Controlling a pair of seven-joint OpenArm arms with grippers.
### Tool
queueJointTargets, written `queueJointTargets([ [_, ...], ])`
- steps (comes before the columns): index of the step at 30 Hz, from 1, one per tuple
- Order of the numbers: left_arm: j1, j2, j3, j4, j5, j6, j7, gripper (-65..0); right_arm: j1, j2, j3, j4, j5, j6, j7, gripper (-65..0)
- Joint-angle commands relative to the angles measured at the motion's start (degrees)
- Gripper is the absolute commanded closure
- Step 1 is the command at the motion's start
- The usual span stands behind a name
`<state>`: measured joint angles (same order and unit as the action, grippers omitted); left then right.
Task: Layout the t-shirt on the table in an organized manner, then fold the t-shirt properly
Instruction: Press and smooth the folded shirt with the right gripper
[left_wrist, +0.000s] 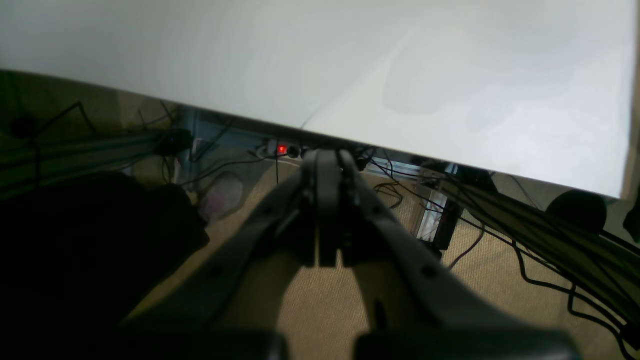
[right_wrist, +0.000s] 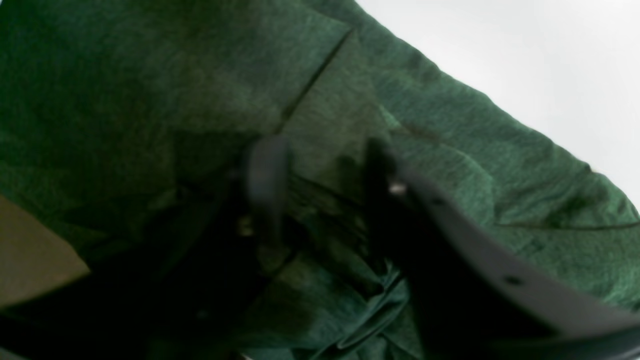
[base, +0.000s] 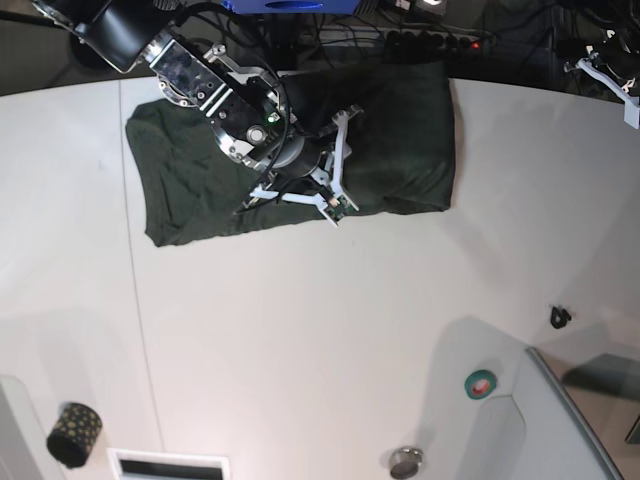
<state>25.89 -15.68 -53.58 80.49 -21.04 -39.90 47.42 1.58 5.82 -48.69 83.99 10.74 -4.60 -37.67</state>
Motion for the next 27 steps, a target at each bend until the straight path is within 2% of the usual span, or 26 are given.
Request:
queueJointTargets([
  [1,0.26,-1.15,-0.44,0.79,-0.46,-0.1,-0.61,0.0,0.92,-0.42,0.29,0.98,0.11,-0.1,0.97,-11.4],
  [2,0.26,-1.15,-0.44,0.79,-0.46,-0.1,-0.61,0.0,1.01,-0.42,0.29,0.98,0.11,-0.1,0.97,-7.4],
  [3,0.26,-1.15,-0.44,0.79,-0.46,-0.1,-0.61,0.0,1.01,-0.42,0.29,0.98,0.11,-0.19,0.97,-6.8],
  [11,0.26,-1.15,-0.35,0.79,-0.46,-0.1,-0.61,0.0,2.24,-0.24,0.29,0.72,0.03,-0.19,0.88,-6.0],
  [15,0.35,-1.15,-0.35,0.79,-0.46,-0.1,-0.61,0.0,4.17,-0.07,0.38,-0.51,0.03,-0.19,0.7,-2.4],
  [19,0.44,-1.15,-0.35,0.79,-0.46,-0.1,-0.61,0.0,6.81,-0.07,0.64,-4.12,0.03,-0.28,0.88,-1.7],
  [27,0.53,-1.15,-0.35,0.79,-0.46,-0.1,-0.61,0.0,7.69,-0.33,14.27,-5.52,0.03,-0.28,0.44,-2.4],
])
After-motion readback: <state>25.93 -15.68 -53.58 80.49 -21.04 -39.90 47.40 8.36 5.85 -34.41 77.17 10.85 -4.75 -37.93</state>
